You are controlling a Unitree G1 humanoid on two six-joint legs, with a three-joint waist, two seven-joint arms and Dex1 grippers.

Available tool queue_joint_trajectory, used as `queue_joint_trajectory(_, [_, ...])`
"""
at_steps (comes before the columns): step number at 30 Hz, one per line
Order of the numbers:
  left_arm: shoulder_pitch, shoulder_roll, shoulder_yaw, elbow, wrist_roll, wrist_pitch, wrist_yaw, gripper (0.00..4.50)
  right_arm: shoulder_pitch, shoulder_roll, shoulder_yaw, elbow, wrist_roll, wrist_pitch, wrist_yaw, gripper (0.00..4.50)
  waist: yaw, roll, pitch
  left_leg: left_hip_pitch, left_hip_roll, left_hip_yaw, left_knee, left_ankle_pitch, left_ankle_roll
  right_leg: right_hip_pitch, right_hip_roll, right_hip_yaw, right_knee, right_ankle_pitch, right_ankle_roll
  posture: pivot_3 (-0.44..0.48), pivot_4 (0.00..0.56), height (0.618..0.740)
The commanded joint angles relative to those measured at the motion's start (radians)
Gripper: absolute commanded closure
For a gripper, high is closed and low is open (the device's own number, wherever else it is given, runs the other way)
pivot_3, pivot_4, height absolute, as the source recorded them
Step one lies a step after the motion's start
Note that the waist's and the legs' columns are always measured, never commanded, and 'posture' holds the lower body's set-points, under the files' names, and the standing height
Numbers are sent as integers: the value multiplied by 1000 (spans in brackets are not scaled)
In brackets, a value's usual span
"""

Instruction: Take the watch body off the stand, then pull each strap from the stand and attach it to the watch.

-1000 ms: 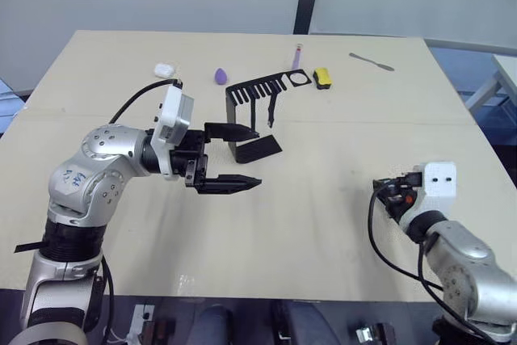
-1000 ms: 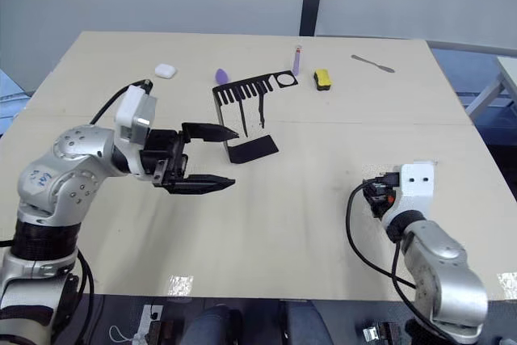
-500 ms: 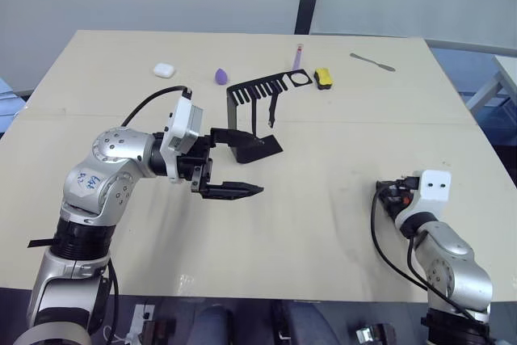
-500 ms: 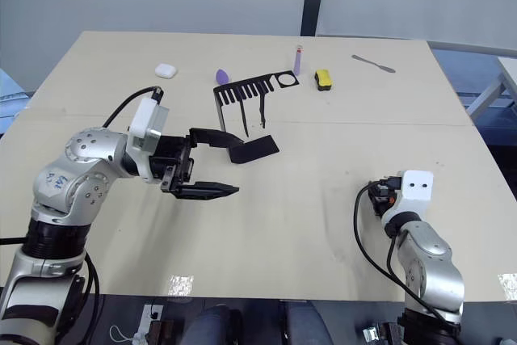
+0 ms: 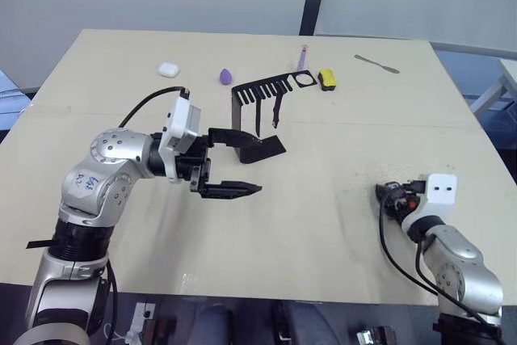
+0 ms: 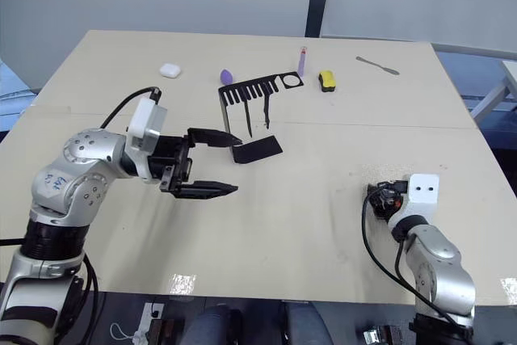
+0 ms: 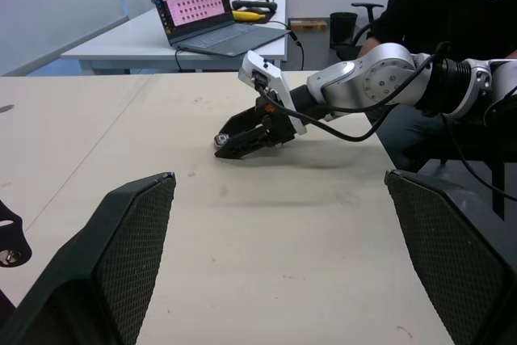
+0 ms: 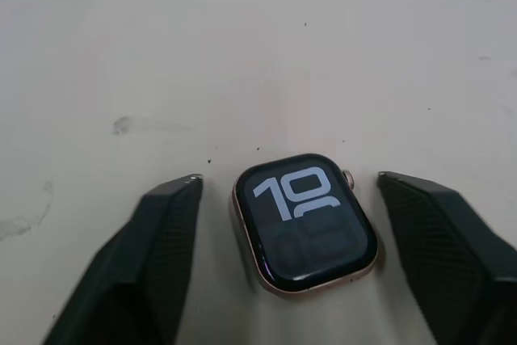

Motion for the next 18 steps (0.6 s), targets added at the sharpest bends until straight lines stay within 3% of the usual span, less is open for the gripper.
queue_joint_trajectory(1, [38, 24, 94, 24, -50, 63, 45, 0, 111, -69, -11, -84, -10, 37, 38, 42, 1, 1, -1, 0, 0, -1, 0, 0, 0, 0, 0, 0, 0, 0, 0, 0, 150, 740])
queue_joint_trajectory(5, [150, 90, 181, 17, -51, 88, 64, 0, 247, -128, -124, -231, 88, 63, 114, 42, -2, 2, -1, 2, 0, -1, -2, 0, 1, 2, 0, 0, -1, 0, 0, 0, 150, 740])
queue_joint_trajectory(9, [282, 172, 313, 51, -57, 114, 76, 0, 425, -227, -361, -332, 265, 59, 320, 42, -3, 2, 0, 3, 0, -2, -2, -1, 2, 4, 0, -1, -5, 0, 0, 0, 150, 740])
queue_joint_trajectory(14, [378, 232, 474, 177, -41, 97, 106, 0, 574, -330, -652, -246, 395, 40, 525, 42, -3, 2, 0, 24, 1, -3, -18, -4, 8, 27, 0, -2, -23, 0, 0, 0, 150, 740])
queue_joint_trajectory(18, [409, 246, 528, 296, 17, 11, 129, 0, 599, -373, -747, -168, 423, 13, 597, 42, -2, 2, 0, 26, 1, -4, -20, -5, 9, 31, 0, -3, -28, 0, 0, 0, 150, 740])
